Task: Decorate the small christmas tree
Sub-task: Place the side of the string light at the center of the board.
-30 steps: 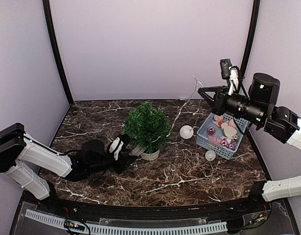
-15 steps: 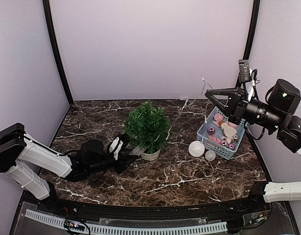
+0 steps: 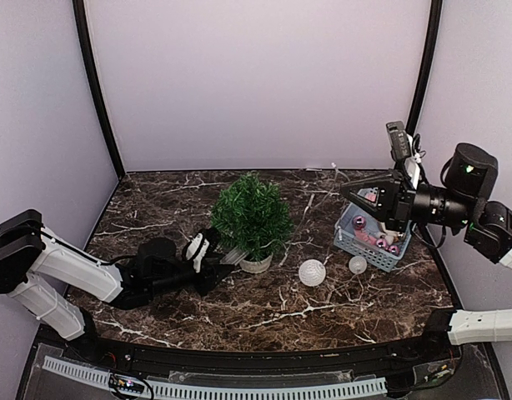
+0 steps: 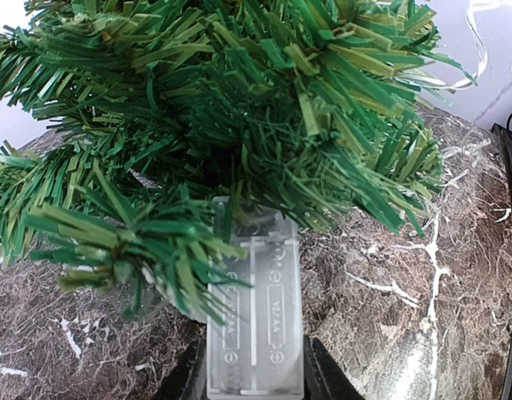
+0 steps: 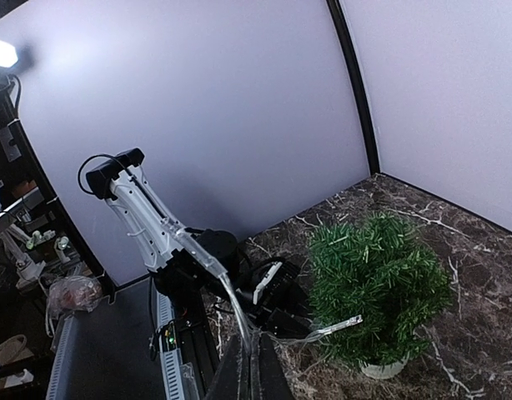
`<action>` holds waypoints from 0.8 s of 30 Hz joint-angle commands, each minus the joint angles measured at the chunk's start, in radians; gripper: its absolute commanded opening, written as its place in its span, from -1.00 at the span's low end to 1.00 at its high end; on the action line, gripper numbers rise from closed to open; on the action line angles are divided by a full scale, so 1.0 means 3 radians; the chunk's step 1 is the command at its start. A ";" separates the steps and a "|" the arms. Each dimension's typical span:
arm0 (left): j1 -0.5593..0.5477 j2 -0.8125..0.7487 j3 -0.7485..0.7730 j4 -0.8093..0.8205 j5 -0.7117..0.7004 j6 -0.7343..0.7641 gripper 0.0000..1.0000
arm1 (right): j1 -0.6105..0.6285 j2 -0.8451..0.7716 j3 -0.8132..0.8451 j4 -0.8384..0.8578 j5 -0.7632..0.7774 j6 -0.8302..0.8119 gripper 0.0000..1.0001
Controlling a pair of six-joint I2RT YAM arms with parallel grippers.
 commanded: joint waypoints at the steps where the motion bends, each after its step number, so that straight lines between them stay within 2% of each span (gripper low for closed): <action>1: 0.0028 0.0001 -0.0031 0.0122 0.0028 -0.0024 -0.37 | -0.0013 -0.0031 0.0004 -0.0250 0.0404 0.0026 -1.00; 6: 0.0035 0.0016 -0.0028 0.0115 0.0018 -0.0036 -0.37 | -0.0021 0.0138 0.0063 -0.0481 0.1321 0.0032 -1.00; 10: 0.0038 0.0047 -0.0022 0.0109 0.0020 -0.0046 -0.37 | -0.0024 0.0394 0.0213 -0.0518 0.1687 0.0024 -1.00; 14: 0.0050 0.0086 -0.0022 0.0109 0.0009 -0.0068 -0.36 | -0.0062 0.0667 0.0397 -0.0493 0.1881 0.0006 -1.00; 24: 0.0066 0.0146 0.0017 0.0128 0.0003 -0.0041 -0.34 | -0.0263 0.0966 0.0771 -0.0360 0.1797 -0.0083 -1.00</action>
